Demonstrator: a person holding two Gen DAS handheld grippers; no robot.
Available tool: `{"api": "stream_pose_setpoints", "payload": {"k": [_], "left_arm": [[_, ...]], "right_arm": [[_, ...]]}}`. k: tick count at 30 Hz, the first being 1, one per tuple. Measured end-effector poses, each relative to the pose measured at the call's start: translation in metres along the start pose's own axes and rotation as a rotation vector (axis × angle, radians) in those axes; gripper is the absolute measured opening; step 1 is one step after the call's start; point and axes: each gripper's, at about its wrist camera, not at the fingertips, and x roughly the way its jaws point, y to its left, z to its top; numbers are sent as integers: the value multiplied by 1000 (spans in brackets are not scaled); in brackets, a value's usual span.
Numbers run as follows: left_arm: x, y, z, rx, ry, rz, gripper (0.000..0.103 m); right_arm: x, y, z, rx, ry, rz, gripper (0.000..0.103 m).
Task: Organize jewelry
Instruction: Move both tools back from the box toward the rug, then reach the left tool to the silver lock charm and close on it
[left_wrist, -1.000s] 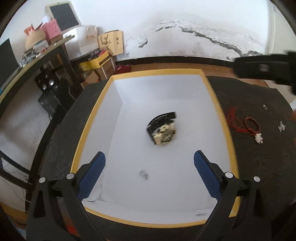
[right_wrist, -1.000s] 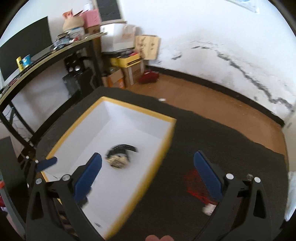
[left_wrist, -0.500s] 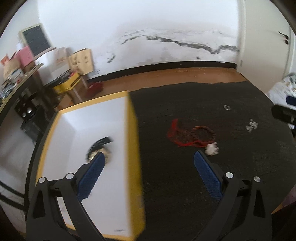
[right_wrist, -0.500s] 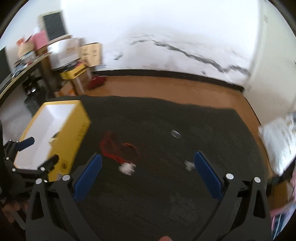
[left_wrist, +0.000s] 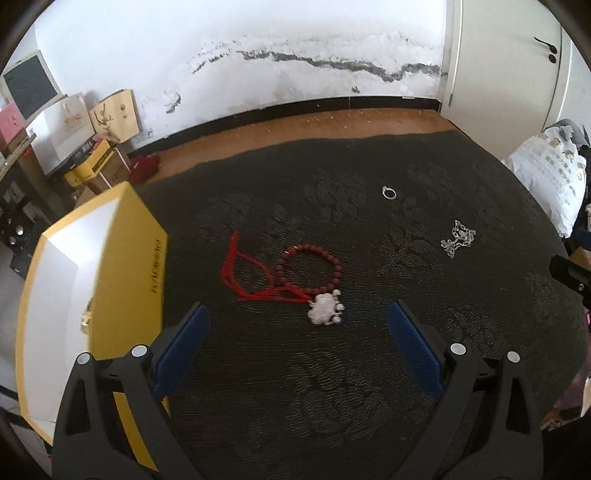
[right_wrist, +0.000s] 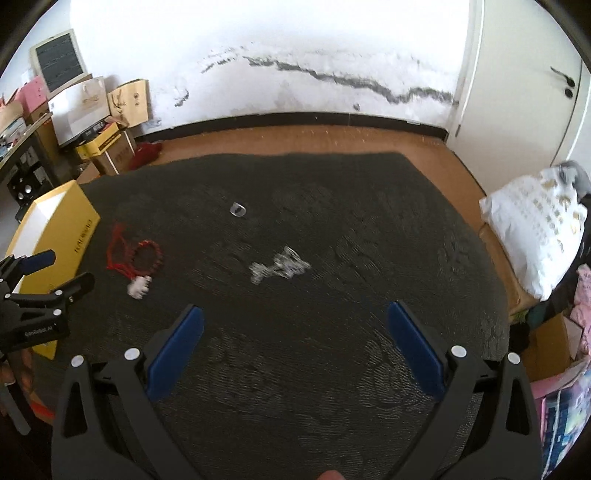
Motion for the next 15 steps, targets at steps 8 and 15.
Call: {"api": "stream_pose_setpoints", "payload": {"k": [8,15], "left_arm": [[17,-8,8,-10,27,-3,94],[31,7,4,-29,59,-18,94]], "right_arm": [[31,5,9,-64,45,50,96],[84,26,10,-133,144,36,96]]}}
